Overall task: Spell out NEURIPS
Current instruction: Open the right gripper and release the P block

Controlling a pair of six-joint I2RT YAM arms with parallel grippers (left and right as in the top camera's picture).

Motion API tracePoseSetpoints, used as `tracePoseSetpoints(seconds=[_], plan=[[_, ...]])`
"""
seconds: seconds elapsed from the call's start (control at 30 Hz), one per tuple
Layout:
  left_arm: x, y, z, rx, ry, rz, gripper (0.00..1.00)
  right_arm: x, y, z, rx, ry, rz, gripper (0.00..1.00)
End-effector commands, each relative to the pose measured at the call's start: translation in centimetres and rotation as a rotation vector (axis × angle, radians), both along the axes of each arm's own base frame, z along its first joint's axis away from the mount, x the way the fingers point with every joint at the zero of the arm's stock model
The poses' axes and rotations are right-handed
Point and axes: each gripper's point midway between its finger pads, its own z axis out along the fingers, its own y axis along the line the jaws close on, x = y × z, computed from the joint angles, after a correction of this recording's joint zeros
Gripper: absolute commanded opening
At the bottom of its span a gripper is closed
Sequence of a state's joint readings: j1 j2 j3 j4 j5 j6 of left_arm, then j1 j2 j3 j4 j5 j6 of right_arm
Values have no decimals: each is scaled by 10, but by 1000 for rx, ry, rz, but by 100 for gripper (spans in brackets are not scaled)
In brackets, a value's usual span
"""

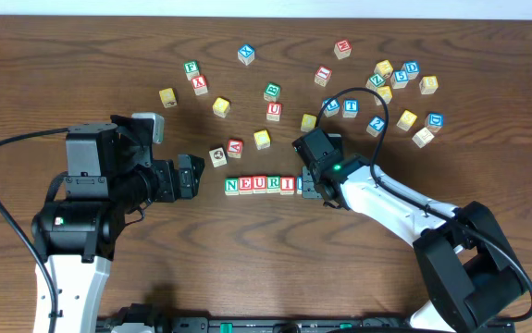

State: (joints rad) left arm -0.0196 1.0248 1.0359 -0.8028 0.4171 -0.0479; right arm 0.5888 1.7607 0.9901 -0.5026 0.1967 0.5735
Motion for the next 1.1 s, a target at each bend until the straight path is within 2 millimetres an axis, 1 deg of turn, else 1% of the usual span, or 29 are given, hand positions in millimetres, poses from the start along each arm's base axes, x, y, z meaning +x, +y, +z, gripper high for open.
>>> tracePoseSetpoints(seconds=[0.0, 0.2, 0.5, 0.87, 1.07], plan=[[1, 0, 8, -1, -25, -7, 98, 3, 1, -1, -11, -13, -3, 29], [1, 0, 8, -1, -25, -7, 98, 1, 13, -1, 47, 1, 25, 28], [1, 0, 7, -1, -23, -7, 98, 1, 14, -1, 51, 2, 27, 28], [1, 0, 7, -1, -23, -7, 98, 7, 22, 2, 65, -30, 62, 29], [1, 0, 7, -1, -23, -7, 98, 7, 21, 2, 64, -29, 62, 29]])
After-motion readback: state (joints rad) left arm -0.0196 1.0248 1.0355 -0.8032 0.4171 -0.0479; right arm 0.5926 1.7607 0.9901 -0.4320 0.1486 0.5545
